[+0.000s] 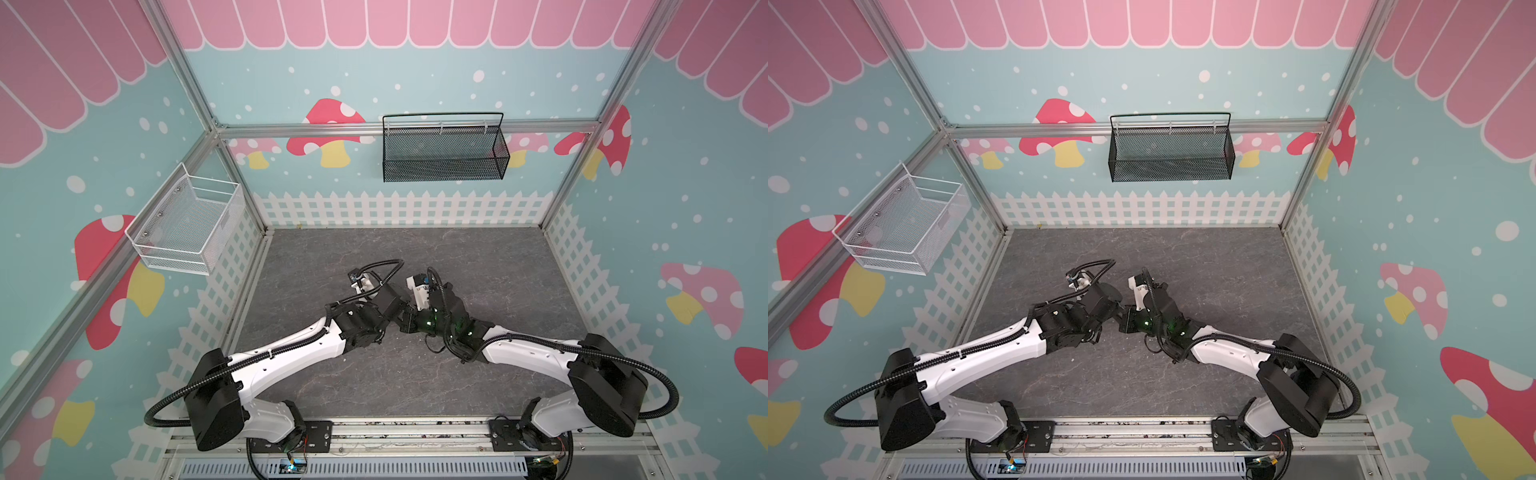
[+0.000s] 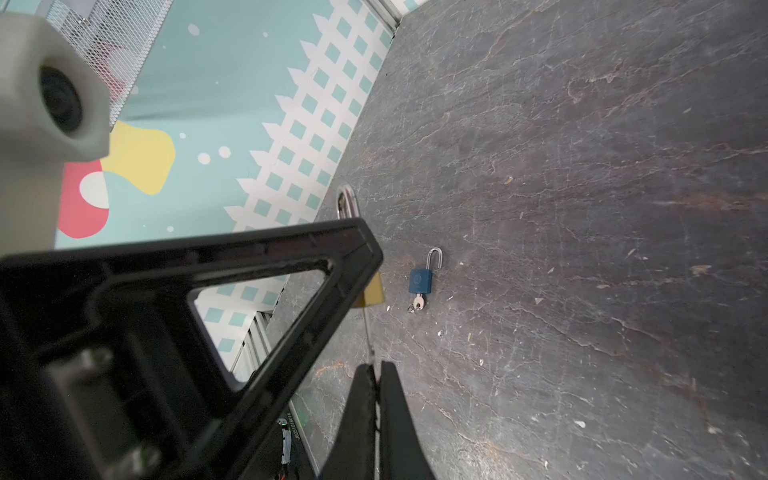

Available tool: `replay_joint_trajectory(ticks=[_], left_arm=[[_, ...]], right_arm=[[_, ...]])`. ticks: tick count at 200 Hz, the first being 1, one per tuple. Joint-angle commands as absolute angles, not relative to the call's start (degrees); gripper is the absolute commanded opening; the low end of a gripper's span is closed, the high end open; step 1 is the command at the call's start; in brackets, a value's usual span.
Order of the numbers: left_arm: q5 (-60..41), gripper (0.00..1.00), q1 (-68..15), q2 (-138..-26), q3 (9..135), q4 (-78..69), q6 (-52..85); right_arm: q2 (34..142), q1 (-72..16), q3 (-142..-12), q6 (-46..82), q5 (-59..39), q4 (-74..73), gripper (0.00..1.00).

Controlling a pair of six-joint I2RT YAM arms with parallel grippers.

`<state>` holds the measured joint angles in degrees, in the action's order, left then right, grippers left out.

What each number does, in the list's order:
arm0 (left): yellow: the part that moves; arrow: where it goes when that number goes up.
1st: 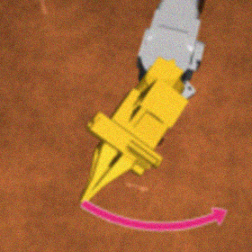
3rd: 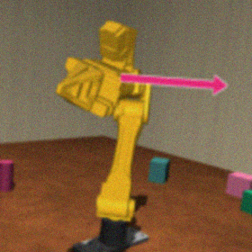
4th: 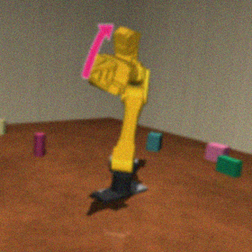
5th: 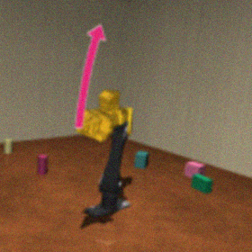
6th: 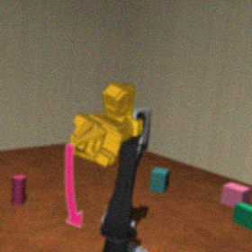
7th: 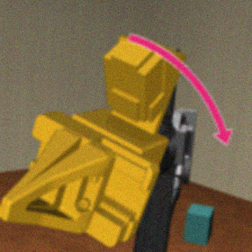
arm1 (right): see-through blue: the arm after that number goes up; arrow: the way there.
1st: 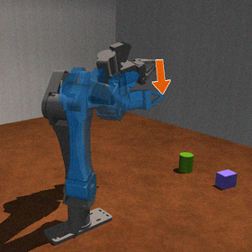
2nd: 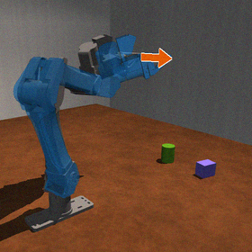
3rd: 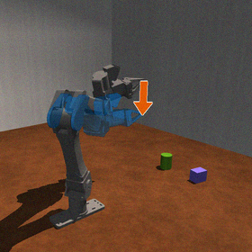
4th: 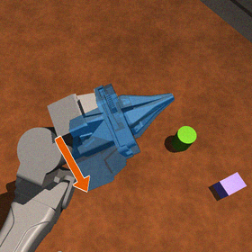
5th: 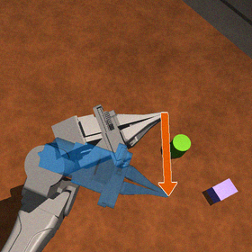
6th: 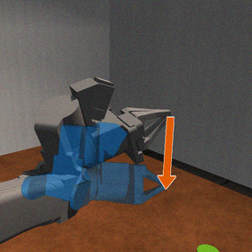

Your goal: Unlock with the key

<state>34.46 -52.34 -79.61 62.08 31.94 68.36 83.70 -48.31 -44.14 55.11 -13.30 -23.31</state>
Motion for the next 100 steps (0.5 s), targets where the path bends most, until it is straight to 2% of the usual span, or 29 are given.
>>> replay_joint_trajectory(ticks=[1,57,100], left_arm=[[28.2,0.00,-55.5,-79.5,61.1,37.5,70.8],[24.6,0.00,-55.5,-78.5,60.2,34.2,72.5],[26.3,0.00,-54.4,-79.3,60.3,36.3,70.8]], right_arm=[[81.7,-46.5,-47.1,56.3,-9.5,-32.7,0.00],[79.4,-47.2,-44.2,56.6,-0.7,-34.7,0.00],[80.3,-47.0,-47.8,52.6,-0.7,-28.5,0.00]])
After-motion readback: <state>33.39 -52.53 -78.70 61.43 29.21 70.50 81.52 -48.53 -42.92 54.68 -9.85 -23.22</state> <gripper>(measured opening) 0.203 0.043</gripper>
